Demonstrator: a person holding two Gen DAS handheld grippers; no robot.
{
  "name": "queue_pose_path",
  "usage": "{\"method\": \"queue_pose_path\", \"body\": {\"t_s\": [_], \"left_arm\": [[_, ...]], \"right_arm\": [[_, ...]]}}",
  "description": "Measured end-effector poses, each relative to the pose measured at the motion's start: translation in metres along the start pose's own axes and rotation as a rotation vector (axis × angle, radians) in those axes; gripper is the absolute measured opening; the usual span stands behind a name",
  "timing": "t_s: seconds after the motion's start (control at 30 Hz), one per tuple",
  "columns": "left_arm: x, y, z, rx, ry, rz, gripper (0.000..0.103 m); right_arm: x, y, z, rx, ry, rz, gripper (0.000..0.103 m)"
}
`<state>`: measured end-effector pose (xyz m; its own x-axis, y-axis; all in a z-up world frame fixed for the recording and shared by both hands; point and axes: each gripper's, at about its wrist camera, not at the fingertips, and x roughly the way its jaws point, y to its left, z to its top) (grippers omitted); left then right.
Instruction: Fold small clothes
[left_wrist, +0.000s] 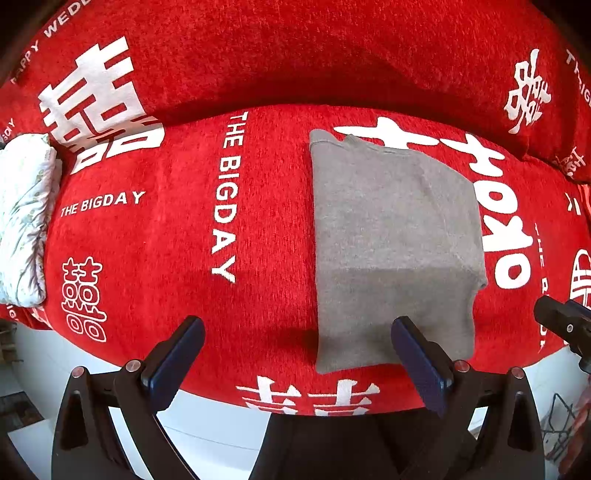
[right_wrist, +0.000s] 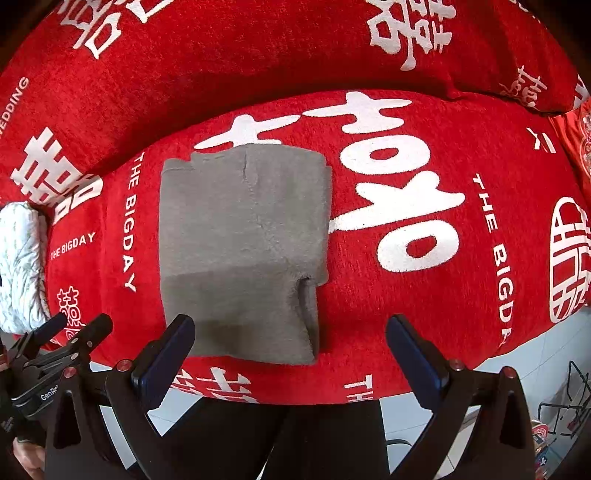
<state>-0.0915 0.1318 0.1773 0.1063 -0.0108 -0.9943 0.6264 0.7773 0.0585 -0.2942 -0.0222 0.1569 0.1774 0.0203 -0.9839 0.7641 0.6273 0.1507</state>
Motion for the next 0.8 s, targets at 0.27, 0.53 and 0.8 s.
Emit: {"method": "queue_pose_path", "body": {"t_s": [0.27,0.53,0.8], "left_arm": [[-0.0027,0.0000,-0.0034,-0.009,-0.005,0.000,0.101],[-0.0048,0.0006,-0.0058,-0.020,-0.006,0.013,0.101],[-0.0072,0.0042,-0.0071,-0.044,-0.012,-0.008,0.101]], "right_arm": [[-0.0013,0.0005,-0.0033,0.001,-0.004,0.003,0.103],[-0.0033,0.0025,-0.0067,-0.005,-0.007,0.008,0.103],[-0.0038,0.0028,-0.0092,-0.005,-0.009,0.014,0.103]]}}
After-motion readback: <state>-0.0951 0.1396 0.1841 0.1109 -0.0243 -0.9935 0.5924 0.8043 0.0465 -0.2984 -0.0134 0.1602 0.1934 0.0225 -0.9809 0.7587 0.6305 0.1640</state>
